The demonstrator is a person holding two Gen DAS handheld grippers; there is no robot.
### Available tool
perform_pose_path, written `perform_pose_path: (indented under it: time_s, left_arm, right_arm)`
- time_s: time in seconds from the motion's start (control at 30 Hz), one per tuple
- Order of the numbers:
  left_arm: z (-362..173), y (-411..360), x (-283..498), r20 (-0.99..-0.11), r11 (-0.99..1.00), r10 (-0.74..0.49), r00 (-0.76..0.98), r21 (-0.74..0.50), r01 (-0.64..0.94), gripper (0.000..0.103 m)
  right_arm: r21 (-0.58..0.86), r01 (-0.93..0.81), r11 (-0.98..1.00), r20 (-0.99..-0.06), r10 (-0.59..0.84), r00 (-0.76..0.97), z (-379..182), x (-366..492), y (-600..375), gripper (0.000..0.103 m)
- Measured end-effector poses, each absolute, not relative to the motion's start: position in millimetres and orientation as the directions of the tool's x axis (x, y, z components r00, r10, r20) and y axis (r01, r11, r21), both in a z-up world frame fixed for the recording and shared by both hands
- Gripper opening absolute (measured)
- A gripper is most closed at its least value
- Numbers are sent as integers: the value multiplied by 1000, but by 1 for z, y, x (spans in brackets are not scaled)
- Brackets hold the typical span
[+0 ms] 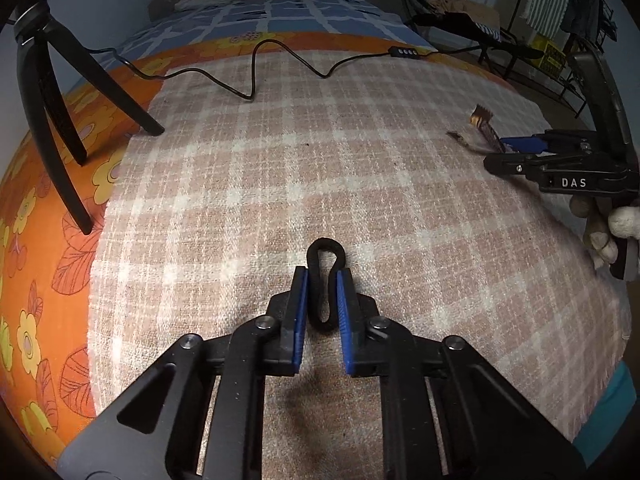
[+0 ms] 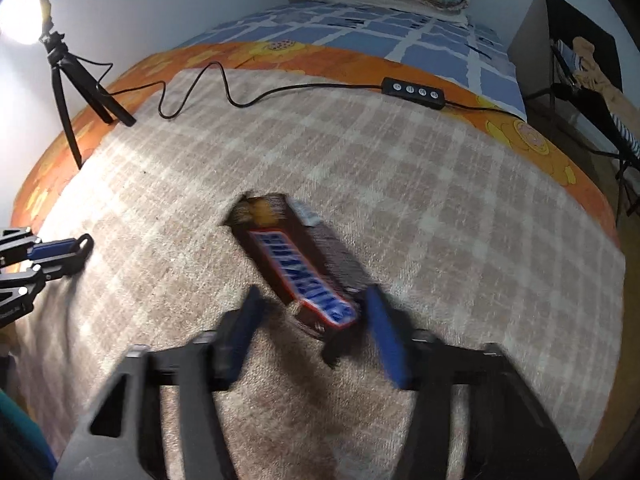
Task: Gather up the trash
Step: 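Grasp the black hair tie with the left tool while the right tool grasps the Snickers bar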
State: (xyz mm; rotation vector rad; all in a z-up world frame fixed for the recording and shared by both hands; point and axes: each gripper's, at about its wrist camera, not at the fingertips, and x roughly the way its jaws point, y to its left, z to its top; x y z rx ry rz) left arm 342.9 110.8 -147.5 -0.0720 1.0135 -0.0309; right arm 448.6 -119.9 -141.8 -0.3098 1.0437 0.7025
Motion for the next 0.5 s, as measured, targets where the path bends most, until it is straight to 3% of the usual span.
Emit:
perform_pose_path:
  time_s: [0.17, 0.5]
  left_arm:
    - [-145, 111, 339, -845, 996, -60, 531, -86, -23, 7]
    - [-121, 104, 308, -829, 995, -72, 555, -102, -23, 5]
  right_arm:
    - [120, -648, 752, -864, 400, 305, -137, 445, -126, 5]
    - [157, -645, 747, -828, 456, 326, -107, 408, -138, 5]
